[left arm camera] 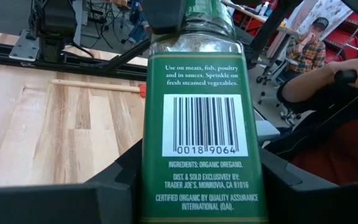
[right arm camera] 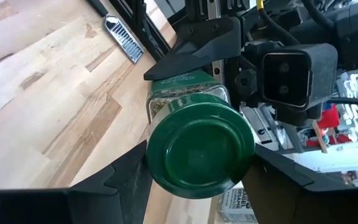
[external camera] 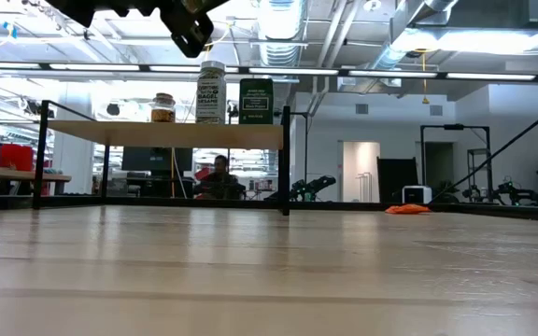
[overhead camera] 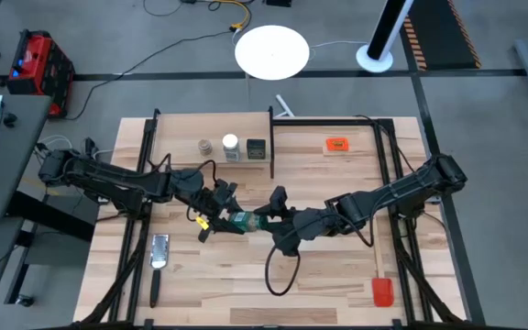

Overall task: Shelf spices
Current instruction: Put the green seasoning bottle on the shelf

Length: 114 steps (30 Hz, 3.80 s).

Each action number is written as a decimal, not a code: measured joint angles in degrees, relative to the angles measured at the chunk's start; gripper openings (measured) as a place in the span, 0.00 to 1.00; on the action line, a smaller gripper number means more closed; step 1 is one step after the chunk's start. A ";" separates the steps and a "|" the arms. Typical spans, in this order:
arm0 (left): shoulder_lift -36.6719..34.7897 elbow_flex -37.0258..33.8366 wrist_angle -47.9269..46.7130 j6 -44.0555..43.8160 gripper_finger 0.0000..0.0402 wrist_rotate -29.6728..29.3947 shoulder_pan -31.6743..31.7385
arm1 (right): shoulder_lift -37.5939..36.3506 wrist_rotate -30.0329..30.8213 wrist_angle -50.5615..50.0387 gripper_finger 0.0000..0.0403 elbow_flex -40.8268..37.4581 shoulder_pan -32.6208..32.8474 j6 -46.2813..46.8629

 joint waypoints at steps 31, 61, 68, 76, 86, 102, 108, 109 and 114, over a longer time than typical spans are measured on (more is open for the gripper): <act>0.07 -0.02 -0.31 1.20 0.42 0.09 -0.46 | -0.04 -6.28 0.32 0.56 0.00 0.36 -6.64; 0.09 -0.13 2.05 1.53 0.46 0.03 -1.08 | -0.22 -12.32 2.26 0.51 0.07 -1.37 -2.96; 0.09 -0.13 2.22 1.70 0.46 1.79 -1.56 | -0.13 -12.31 2.95 0.51 0.07 -1.37 -0.94; 0.09 0.02 2.80 1.46 0.46 2.98 -1.47 | 0.00 -11.31 -0.82 0.51 2.73 -1.52 5.12; -2.41 0.13 4.08 2.43 0.46 -1.01 -1.35 | 0.09 -10.17 -16.14 0.44 12.33 -4.55 18.38; -6.81 -0.12 1.50 6.23 0.43 -5.67 -1.74 | -0.22 -12.55 -22.17 0.06 15.63 -9.48 17.57; -9.83 -0.11 -1.79 22.11 0.43 4.82 -4.17 | -0.20 -13.03 -25.91 0.01 15.63 -10.27 17.93; -10.43 -0.11 -2.88 24.85 0.43 5.58 -4.52 | -0.20 -13.42 -26.14 0.01 15.63 -10.24 18.56; -12.62 -0.11 -3.83 29.75 0.43 6.06 -4.79 | -0.15 -20.14 -26.10 0.04 15.63 -10.63 20.44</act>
